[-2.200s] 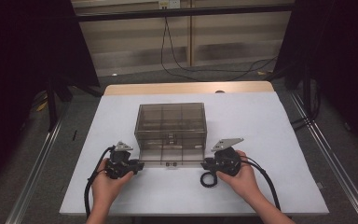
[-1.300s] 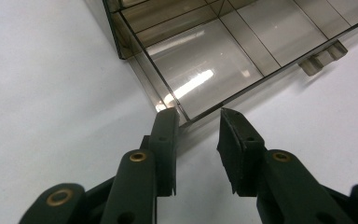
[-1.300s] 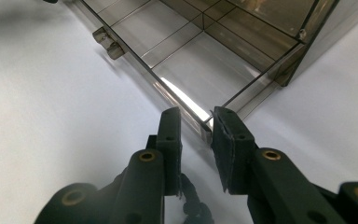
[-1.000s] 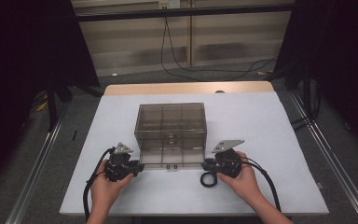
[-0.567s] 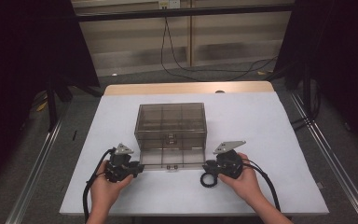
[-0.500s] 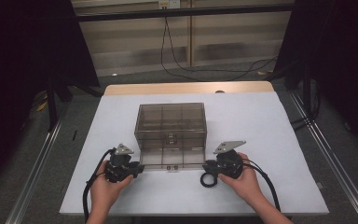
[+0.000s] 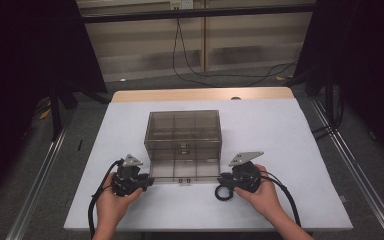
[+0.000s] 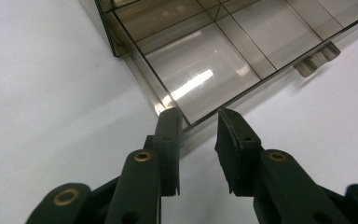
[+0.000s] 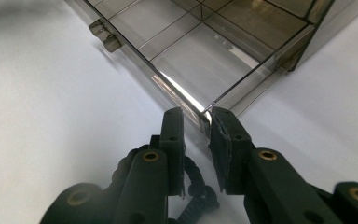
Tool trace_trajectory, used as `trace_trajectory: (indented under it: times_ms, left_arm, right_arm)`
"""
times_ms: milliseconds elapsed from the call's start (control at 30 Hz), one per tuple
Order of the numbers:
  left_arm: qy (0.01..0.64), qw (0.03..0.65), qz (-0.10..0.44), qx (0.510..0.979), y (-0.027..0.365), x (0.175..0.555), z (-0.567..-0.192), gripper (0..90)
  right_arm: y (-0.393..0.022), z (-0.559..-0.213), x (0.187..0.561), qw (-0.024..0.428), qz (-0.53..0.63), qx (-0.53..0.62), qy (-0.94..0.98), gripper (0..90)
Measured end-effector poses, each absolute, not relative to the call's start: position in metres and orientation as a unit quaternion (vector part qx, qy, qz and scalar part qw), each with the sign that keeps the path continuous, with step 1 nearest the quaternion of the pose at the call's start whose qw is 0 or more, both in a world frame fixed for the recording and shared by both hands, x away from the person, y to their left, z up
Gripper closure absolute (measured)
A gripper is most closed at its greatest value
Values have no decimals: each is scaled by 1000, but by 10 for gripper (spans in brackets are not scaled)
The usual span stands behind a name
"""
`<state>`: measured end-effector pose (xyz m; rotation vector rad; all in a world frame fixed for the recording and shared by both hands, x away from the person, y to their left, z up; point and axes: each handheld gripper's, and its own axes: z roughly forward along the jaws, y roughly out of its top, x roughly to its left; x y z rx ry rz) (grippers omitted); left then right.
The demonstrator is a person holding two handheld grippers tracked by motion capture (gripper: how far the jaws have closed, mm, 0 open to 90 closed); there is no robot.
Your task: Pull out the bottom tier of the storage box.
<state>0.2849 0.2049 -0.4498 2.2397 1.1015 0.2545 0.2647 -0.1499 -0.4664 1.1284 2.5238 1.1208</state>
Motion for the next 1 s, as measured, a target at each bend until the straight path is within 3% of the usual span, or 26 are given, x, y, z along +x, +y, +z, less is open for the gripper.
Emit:
trace_trajectory:
  times_ms: [1000]
  left_arm:
    - [414,315,95,849,206,281,-446,720]
  right_arm:
    - [-151,-462,260,69,370,365,852,755]
